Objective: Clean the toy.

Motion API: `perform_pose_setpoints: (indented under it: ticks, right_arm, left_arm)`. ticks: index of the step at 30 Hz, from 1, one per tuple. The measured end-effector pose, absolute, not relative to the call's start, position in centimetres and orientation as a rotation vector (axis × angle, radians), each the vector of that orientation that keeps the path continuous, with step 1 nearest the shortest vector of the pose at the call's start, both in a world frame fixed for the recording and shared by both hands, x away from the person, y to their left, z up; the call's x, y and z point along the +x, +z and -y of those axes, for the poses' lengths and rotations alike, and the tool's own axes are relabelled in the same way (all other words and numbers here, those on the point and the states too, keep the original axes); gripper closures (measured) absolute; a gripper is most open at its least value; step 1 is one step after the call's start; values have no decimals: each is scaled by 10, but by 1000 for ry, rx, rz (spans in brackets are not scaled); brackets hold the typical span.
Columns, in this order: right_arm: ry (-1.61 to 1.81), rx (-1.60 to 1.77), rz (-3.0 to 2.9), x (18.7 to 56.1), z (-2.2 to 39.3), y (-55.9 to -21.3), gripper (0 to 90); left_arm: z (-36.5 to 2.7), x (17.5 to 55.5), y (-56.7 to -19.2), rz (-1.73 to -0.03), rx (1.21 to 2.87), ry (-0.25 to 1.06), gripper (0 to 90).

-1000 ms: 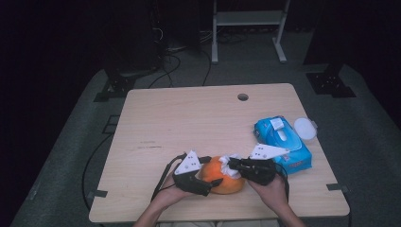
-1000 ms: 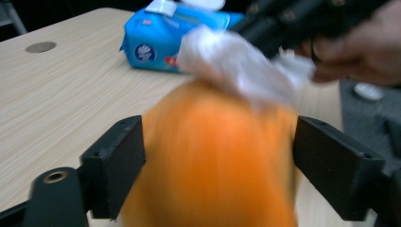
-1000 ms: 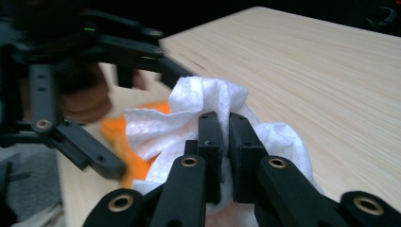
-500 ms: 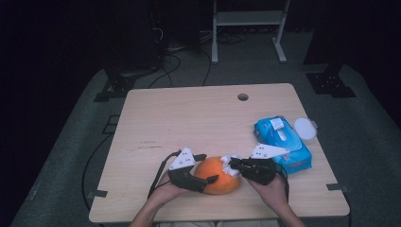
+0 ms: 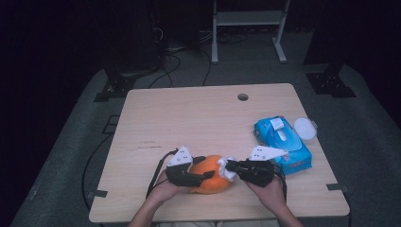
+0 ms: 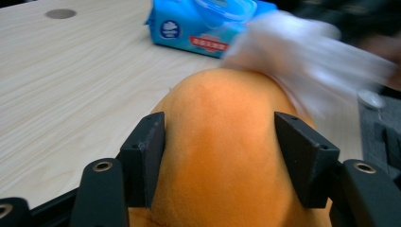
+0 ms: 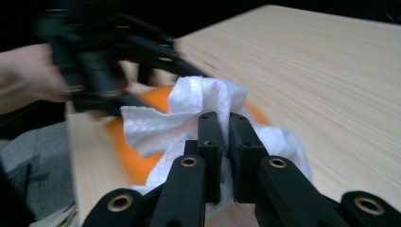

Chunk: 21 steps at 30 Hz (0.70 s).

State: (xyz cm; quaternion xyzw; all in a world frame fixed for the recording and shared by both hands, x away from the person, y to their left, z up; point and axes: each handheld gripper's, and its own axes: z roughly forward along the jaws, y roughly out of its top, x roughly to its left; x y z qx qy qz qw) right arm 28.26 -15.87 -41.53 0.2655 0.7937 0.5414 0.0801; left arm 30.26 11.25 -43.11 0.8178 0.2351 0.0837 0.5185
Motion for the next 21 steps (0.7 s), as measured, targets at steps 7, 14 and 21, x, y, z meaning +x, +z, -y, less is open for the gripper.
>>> perform_pose_setpoints:
  ticks: [7, 14, 21]
  right_arm:
    - [1544, 879, -2379, 294, 165, -432, 837]
    - [1536, 918, -2372, 296, 164, -432, 835]
    - [1540, 954, -2387, 301, 170, -438, 836]
  left_arm:
    - [-118, 304, -432, -583, 1959, 214, 393]
    - [-120, 304, -434, -581, 1948, 205, 394]
    - [-114, 300, -434, -553, 1966, 218, 388]
